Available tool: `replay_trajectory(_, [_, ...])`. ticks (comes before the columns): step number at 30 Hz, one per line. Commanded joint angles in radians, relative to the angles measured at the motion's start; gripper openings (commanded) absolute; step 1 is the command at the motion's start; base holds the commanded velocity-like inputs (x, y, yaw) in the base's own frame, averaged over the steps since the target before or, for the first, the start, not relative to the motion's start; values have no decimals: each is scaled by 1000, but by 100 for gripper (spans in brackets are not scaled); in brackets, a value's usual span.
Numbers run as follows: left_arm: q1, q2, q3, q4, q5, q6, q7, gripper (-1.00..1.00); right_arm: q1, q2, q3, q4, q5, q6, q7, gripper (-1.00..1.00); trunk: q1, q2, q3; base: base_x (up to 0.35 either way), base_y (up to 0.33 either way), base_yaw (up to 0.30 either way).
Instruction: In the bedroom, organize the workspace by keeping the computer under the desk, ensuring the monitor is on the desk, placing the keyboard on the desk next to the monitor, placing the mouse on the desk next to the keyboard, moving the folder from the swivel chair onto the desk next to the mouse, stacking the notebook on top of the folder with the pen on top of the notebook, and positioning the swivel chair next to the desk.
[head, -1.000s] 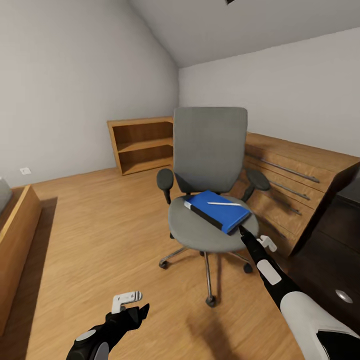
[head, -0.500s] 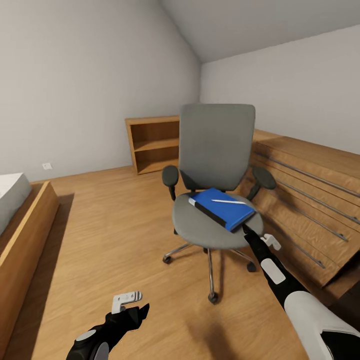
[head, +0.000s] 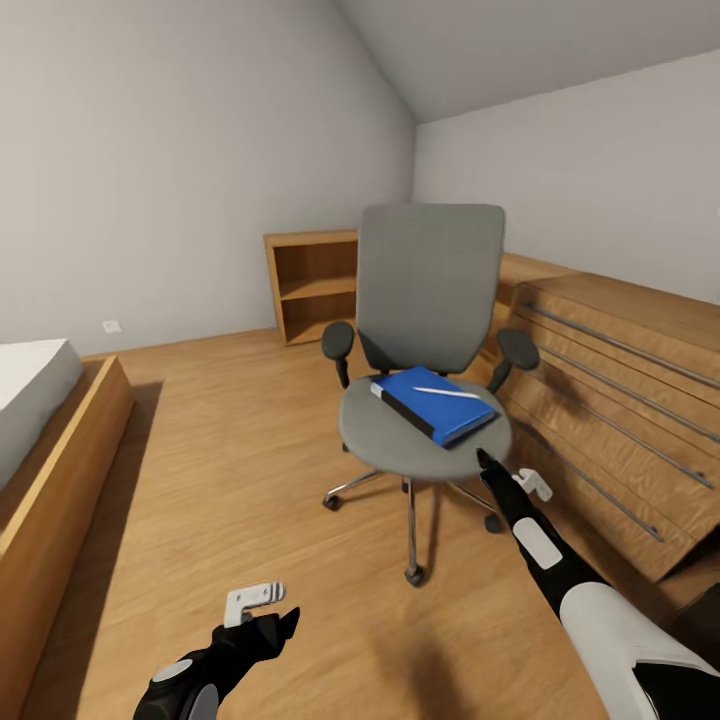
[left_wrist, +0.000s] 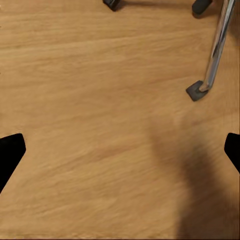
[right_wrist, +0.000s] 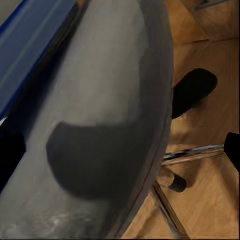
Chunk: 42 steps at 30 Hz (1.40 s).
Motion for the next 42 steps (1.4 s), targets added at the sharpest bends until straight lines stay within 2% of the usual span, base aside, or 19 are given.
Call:
replay_trajectory(1, [0,0,-1,-1,10,4,8,100,0,0,-1,99,-12,0,6,100,-1,0,-1,-330,0,1])
replay_trajectory(14, [0,0,-1,-1,10,4,8,100,0,0,0,99,-11,-1,6,100,-1,0,-1,-264,0,0])
replay_trajectory(23, [0,0,-2,20,10,2,11,100,0,11,1,105,-10,-12,6,100,-1,0,-1,-188,0,0])
replay_trajectory(29, [0,0,0,38,9,0,11,100,0,17,5,141,0,-21,6,100,-3,1,22,-30,0,0])
replay_trajectory(32, [0,2,1,62,8,-10,11,100,0,30,9,168,21,-48,6,100,-5,2,34,-10,0,0])
replay_trajectory(34, [0,2,1,84,7,-33,11,100,0,44,10,193,47,-81,6,100,-12,16,40,-4,0,0])
replay_trajectory(42, [0,1,1,138,-1,-107,11,100,0,68,12,304,115,-164,18,100,-43,72,65,-1,0,0])
